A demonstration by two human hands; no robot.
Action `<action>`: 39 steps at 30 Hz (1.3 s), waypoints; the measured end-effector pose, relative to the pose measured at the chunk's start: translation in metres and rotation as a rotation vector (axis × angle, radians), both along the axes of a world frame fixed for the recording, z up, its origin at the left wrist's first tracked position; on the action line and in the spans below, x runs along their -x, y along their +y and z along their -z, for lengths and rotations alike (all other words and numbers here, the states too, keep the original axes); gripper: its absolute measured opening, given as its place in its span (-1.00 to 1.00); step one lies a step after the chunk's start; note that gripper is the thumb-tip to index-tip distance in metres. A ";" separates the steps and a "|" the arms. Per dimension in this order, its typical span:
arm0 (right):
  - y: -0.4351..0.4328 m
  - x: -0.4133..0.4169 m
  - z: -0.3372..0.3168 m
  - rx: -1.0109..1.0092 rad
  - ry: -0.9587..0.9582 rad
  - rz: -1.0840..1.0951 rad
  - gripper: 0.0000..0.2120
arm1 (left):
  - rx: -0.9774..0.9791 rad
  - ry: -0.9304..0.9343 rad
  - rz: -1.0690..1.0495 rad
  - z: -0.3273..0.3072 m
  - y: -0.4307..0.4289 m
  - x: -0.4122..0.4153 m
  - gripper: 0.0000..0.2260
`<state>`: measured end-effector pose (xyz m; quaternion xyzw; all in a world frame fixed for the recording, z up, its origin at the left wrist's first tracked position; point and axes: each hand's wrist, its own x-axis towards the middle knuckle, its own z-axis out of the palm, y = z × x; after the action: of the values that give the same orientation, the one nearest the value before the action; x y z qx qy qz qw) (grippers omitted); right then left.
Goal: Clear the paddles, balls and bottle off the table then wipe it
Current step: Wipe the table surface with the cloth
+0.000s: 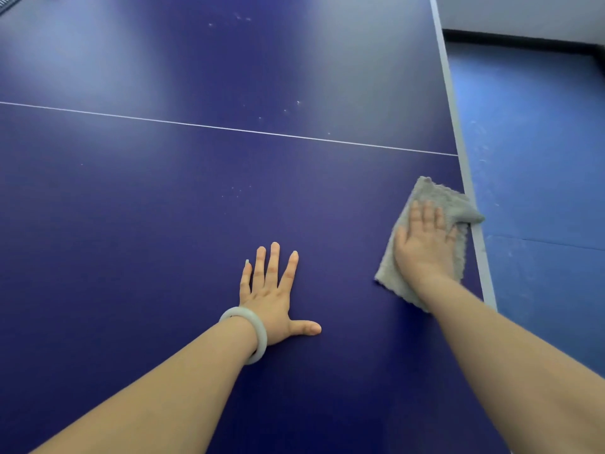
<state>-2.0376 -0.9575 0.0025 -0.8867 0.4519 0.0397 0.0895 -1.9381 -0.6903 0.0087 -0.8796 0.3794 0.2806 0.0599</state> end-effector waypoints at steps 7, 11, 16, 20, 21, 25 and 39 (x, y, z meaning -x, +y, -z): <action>0.080 0.072 0.008 0.019 -0.010 -0.548 -0.43 | 0.011 0.005 -0.006 0.000 0.000 -0.001 0.17; 0.010 0.078 0.006 0.010 0.014 -0.140 -0.44 | 0.023 0.003 -0.008 0.002 0.000 -0.001 0.16; 0.023 0.029 0.005 -0.010 0.012 0.109 -0.42 | 0.022 -0.012 -0.002 0.001 0.000 0.000 0.15; 0.097 0.023 0.011 0.031 -0.019 -0.201 -0.40 | 0.011 -0.013 -0.001 -0.001 0.000 0.000 0.16; 0.111 0.029 0.012 0.030 -0.028 -0.235 -0.40 | 0.008 -0.016 0.000 -0.001 0.000 0.000 0.16; 0.160 0.054 0.012 0.044 -0.029 -0.103 -0.40 | -0.007 -0.022 0.016 -0.003 -0.001 0.000 0.15; 0.190 0.034 0.006 0.024 0.055 0.055 -0.40 | 0.177 -0.247 -0.248 -0.011 0.116 -0.099 0.11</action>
<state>-2.0720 -0.7677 -0.0036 -0.8734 0.4790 0.0560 0.0674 -1.8390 -0.5745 0.0194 -0.9492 0.2809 0.1415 -0.0067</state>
